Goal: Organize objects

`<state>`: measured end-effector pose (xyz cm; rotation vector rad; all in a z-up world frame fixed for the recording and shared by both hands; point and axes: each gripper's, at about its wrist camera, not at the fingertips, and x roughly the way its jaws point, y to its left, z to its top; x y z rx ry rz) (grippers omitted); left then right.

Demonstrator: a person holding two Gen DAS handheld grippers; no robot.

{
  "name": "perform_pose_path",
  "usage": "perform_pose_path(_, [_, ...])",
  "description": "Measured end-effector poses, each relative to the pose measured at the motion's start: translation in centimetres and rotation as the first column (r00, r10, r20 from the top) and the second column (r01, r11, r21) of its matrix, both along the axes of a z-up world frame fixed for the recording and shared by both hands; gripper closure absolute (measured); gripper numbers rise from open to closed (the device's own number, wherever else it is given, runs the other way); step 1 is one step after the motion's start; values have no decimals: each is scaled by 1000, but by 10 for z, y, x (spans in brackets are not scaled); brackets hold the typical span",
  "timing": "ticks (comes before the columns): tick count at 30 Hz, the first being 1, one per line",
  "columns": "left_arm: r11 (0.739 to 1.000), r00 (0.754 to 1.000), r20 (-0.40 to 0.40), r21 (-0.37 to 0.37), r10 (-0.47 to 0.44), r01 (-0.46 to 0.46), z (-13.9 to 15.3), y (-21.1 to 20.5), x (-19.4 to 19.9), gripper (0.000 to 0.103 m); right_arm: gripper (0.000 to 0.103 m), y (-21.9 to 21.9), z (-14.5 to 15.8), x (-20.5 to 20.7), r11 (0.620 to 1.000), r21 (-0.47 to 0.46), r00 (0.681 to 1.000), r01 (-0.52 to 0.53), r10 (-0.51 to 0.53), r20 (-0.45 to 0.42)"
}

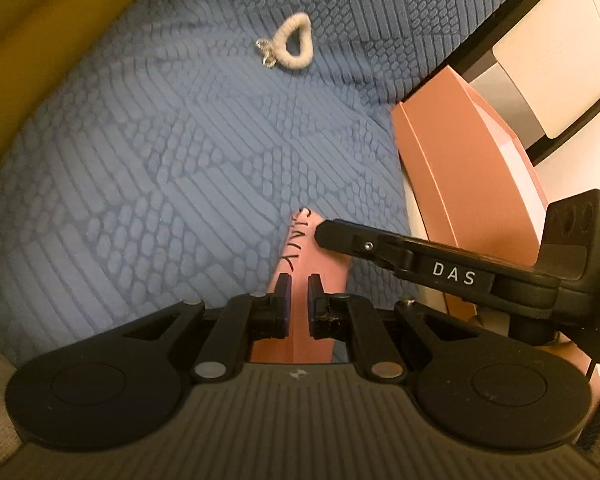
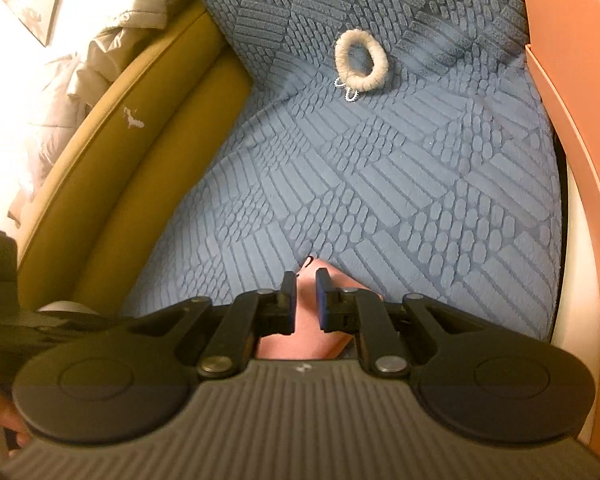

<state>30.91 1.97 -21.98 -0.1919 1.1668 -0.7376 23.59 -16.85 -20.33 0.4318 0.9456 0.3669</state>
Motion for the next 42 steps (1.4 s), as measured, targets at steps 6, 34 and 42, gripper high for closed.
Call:
perform_pose_path(6, [992,999,38,125,-29,24,-5,-15,-5,93,90,-10,1,1,998,54,999,35,-36,7])
perform_pose_path(34, [997,996,87,72,-8,2,4,-11,-11,92,85,-27,-12,5,969,198,986,147,-127,-110])
perform_pose_path(42, [996,982,179,77,-60,47,17,-27,-27,58,85,-23,-10,5,977,169,987,127,-108,-118])
